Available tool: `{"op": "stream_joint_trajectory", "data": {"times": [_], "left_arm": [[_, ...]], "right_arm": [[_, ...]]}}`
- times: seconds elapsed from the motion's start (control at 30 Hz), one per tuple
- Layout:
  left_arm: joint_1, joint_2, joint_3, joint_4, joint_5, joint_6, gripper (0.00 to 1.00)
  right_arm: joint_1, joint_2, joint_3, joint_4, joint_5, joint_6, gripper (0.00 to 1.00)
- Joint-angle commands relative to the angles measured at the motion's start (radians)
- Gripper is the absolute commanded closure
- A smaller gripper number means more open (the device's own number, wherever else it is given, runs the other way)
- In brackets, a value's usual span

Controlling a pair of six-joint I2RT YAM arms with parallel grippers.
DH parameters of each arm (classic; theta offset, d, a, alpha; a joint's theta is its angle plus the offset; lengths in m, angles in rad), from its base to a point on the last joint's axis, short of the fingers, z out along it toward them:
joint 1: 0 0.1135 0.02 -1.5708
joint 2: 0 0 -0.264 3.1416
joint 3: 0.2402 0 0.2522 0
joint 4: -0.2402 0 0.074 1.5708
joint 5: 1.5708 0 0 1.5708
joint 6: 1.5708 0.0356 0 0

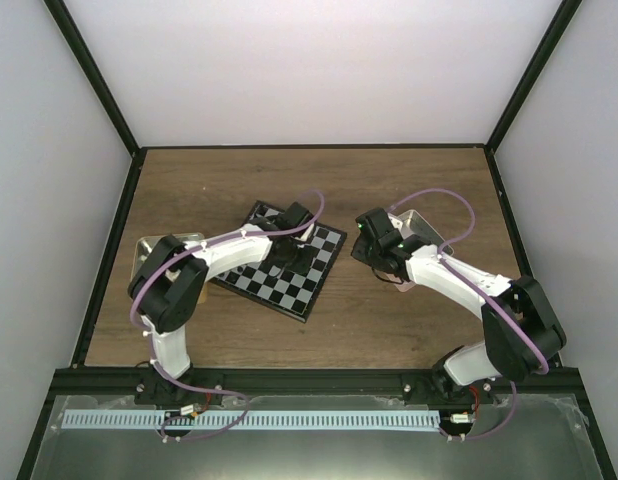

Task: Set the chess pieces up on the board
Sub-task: Pick up the chess piece from the chessboard, then place the chess piece on the chessboard.

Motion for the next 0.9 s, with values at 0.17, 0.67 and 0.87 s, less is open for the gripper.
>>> {"op": "stream_joint_trajectory", "data": {"times": [0.17, 0.67, 0.87], "left_arm": [[-0.008, 0.007, 0.032, -0.010, -0.034, 0.000, 0.91], [0.139, 0.129, 0.366, -0.168, -0.144, 0.132, 0.92], [0.214, 0.217, 0.479, -0.188, -0.133, 0.133, 0.91]], "right_arm": [[-0.004, -0.036, -0.017, 0.007, 0.038, 0.013, 0.75], [-0.004, -0.054, -0.044, 0.020, 0.026, 0.013, 0.75], [-0.004, -0.051, -0.049, 0.029, 0.017, 0.009, 0.75]]}}
